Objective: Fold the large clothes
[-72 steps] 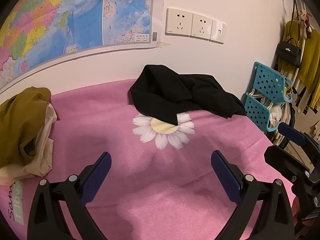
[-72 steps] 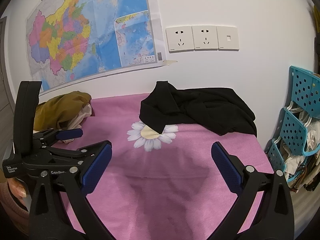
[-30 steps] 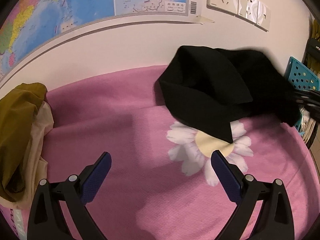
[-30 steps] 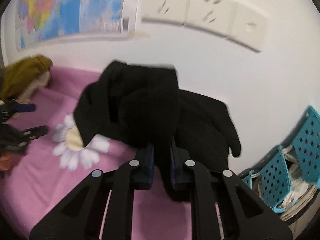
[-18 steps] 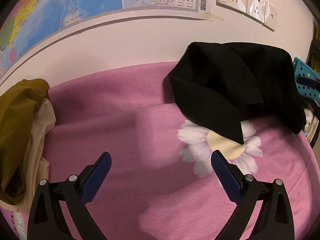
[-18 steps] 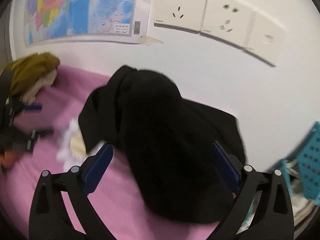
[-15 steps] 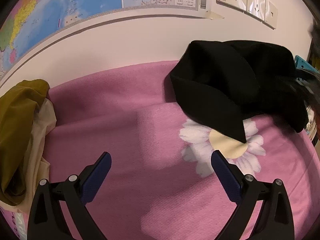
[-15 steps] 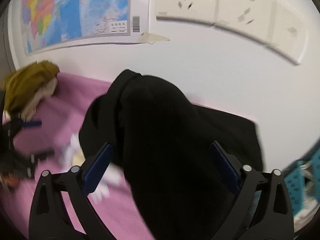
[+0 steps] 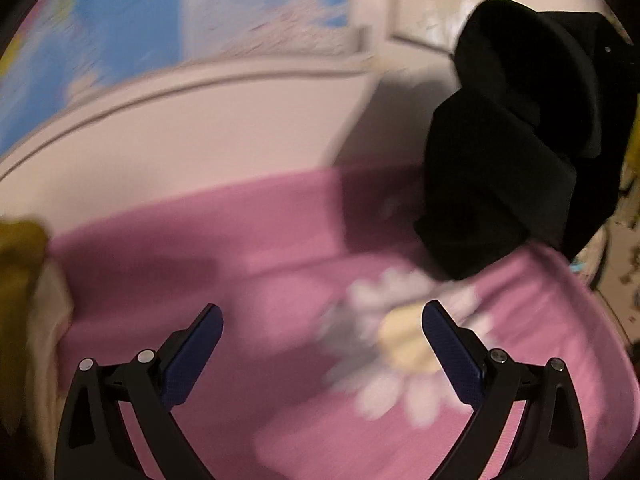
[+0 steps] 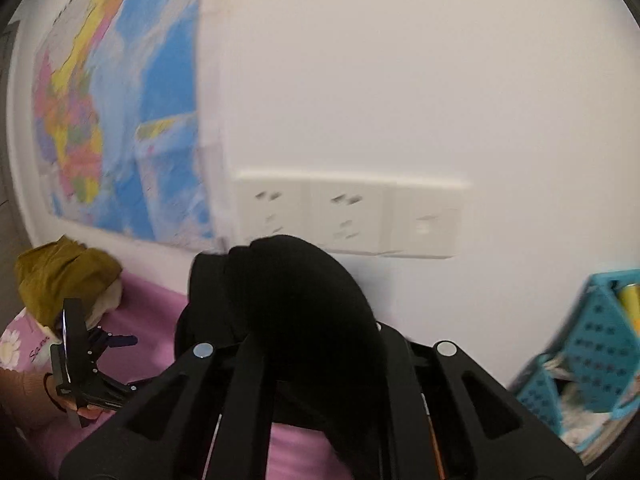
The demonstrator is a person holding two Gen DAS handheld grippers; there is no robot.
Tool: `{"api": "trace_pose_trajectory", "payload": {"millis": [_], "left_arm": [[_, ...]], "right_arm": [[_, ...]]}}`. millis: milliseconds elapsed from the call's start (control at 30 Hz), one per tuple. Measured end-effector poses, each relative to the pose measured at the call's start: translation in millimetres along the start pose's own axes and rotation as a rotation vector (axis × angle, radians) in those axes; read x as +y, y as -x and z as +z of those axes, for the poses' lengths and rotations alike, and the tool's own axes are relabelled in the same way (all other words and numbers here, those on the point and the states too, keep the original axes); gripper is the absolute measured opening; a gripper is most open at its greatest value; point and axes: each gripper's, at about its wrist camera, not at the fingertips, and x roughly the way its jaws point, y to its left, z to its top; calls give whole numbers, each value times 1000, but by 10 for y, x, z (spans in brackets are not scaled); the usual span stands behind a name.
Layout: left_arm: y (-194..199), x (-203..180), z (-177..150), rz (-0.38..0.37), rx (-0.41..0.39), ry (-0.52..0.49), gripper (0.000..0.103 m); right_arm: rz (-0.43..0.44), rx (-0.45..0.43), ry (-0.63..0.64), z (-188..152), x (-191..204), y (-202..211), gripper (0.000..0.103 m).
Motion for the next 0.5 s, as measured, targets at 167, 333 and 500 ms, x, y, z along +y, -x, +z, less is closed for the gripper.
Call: {"api": "trace_pose_trajectory", "payload": {"millis": [167,333,500], "left_arm": [[-44,-503,177,-253,-76,-157,96],[-290,-1051,209,-273,-147,-413,96],[-844,-1251,425,-216,-71,-394,85]], "right_arm": [[-19,-46,-63,53,-296,280,6],[-18,-65,-65,100,-292,306,6],[-20,-79,-52,77,-353,382,6]]}}
